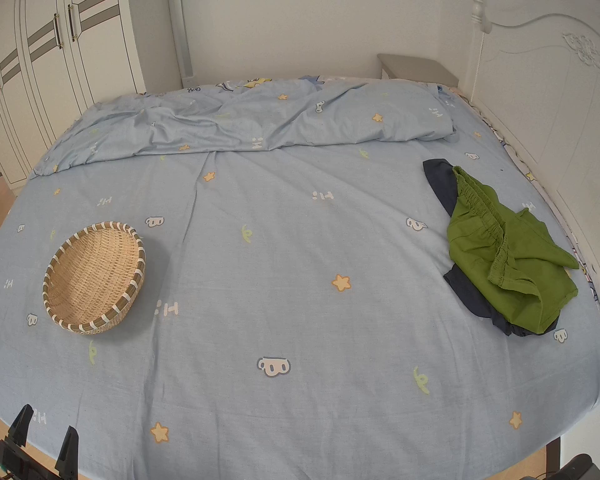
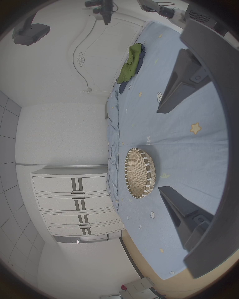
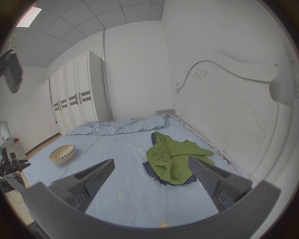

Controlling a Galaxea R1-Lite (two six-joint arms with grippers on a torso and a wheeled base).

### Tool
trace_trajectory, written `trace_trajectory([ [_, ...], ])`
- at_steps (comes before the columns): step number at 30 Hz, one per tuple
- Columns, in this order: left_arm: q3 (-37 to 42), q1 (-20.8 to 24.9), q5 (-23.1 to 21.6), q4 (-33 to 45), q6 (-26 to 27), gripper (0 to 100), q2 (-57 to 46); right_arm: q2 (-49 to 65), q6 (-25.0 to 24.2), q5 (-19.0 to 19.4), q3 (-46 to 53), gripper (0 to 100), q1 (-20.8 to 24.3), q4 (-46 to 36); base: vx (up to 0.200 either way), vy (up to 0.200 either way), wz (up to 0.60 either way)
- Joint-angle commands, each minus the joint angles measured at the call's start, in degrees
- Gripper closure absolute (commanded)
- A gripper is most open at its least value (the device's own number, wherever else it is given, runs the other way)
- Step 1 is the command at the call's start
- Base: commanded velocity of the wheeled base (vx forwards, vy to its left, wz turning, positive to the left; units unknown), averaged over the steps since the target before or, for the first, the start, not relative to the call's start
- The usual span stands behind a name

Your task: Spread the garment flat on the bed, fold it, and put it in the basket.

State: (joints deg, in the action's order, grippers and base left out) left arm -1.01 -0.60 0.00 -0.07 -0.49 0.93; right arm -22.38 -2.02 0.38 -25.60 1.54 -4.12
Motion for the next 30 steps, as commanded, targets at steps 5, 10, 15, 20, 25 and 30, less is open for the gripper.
trace_trajectory([
  [5,1.01,-0.02,0.0,-0.01,-0.04,0,-0.4,-50.92,4.22,-11.45,-24.85,0,7.08,-0.71,0.0,0.0,0.0],
  [10,1.01,-0.02,0.0,-0.01,-0.04,0,-0.4,-65.68,4.84,-20.68,-31.35,0,12.53,-0.8,0.0,0.0,0.0],
  [15,1.01,-0.02,0.0,-0.01,-0.04,0,-0.4,-73.42,4.66,-24.72,-34.34,0,13.23,-0.36,0.0,0.0,0.0],
  [20,1.01,-0.02,0.0,-0.01,-0.04,0,-0.4,-77.64,4.92,-25.95,-34.43,0,12.97,3.24,0.0,0.0,0.0],
  [25,1.01,-0.02,0.0,-0.01,-0.04,0,-0.4,-81.33,6.07,-27.01,-34.25,0,12.44,6.14,0.0,0.0,0.0],
  [30,1.01,-0.02,0.0,-0.01,-0.04,0,-0.4,-82.03,6.24,-27.1,-35.31,0,12.17,6.76,0.0,0.0,0.0],
])
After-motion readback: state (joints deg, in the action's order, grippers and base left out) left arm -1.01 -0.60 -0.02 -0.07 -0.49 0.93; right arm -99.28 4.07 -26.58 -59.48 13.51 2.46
